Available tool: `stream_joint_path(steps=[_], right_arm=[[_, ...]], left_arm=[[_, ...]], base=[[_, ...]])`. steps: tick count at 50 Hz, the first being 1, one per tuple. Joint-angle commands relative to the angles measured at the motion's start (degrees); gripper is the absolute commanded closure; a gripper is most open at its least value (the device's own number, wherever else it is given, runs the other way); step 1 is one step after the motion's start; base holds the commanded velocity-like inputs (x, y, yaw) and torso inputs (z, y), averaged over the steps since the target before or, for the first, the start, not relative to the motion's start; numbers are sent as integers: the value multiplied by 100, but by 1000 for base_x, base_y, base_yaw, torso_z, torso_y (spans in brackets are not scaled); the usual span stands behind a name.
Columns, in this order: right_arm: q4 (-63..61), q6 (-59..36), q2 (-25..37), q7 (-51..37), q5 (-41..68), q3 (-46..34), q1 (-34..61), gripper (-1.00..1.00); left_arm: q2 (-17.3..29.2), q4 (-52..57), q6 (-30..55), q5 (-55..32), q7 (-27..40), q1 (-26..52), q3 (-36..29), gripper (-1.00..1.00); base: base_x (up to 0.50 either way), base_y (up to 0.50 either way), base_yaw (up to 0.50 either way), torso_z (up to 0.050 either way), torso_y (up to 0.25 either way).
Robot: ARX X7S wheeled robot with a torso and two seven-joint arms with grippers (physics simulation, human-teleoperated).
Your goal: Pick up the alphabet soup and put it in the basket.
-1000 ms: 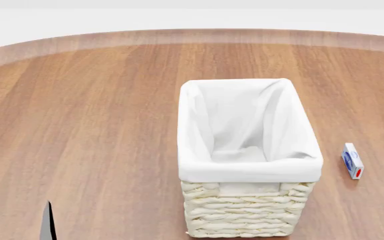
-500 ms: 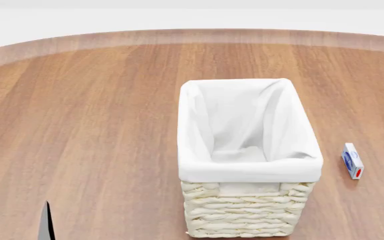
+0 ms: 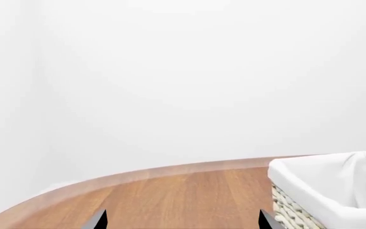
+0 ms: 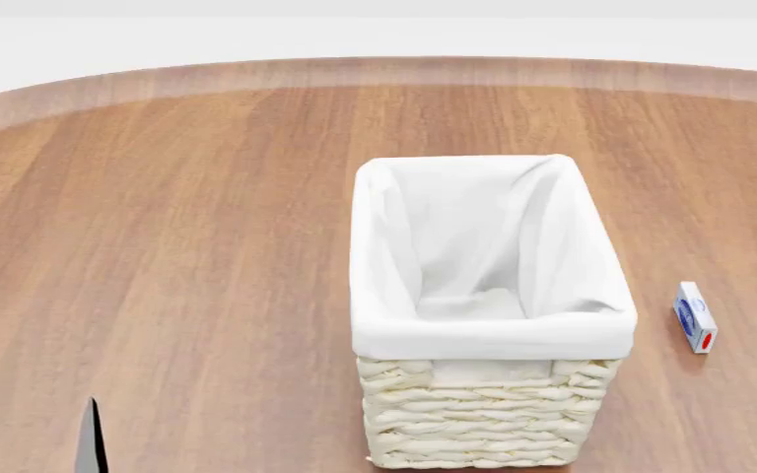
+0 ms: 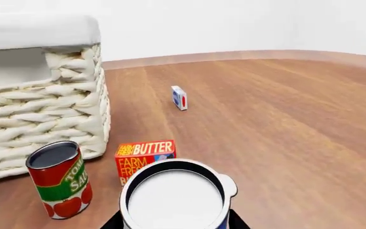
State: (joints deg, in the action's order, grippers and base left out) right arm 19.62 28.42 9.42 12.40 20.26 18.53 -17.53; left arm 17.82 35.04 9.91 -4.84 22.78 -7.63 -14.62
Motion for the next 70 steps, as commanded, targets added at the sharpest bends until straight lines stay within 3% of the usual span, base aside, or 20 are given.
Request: stream_joint_path(steps=[1,16,29,36,46,53,70], right_arm=[[-2680,-1112,261,-642,169,100,-662,100],[-5072,-2395,866,-1565,663,510,-939,100],[-6135,-3567,1594,-2273,1083,406,23,100],[-6242,-4022,1850,-2460,1134,45,658,100],[-6057,-4867,2128,-2660,1197,-925,2258,100],[-5492,-5217,2017,-2614,1154,-1575,3446,100],[-4143,-5342,1595,-2352,794,-2463,5230,100]], left_arm=[[23,-16,3,-35,20,22,-21,-100],[49,-67,-20,-80,36,47,-53,-100],[83,-57,4,-128,43,51,-72,-100],[87,-77,-10,-134,51,52,-94,-100],[104,-105,-10,-154,64,68,-102,-100],[99,-149,-15,-167,62,101,-133,-100],[124,-193,-33,-208,87,117,-136,-100]], base=[[0,0,0,0,0],[0,0,0,0,0],[0,0,0,0,1],[0,0,0,0,0],[0,0,0,0,0],[0,0,0,0,1],[0,0,0,0,1]])
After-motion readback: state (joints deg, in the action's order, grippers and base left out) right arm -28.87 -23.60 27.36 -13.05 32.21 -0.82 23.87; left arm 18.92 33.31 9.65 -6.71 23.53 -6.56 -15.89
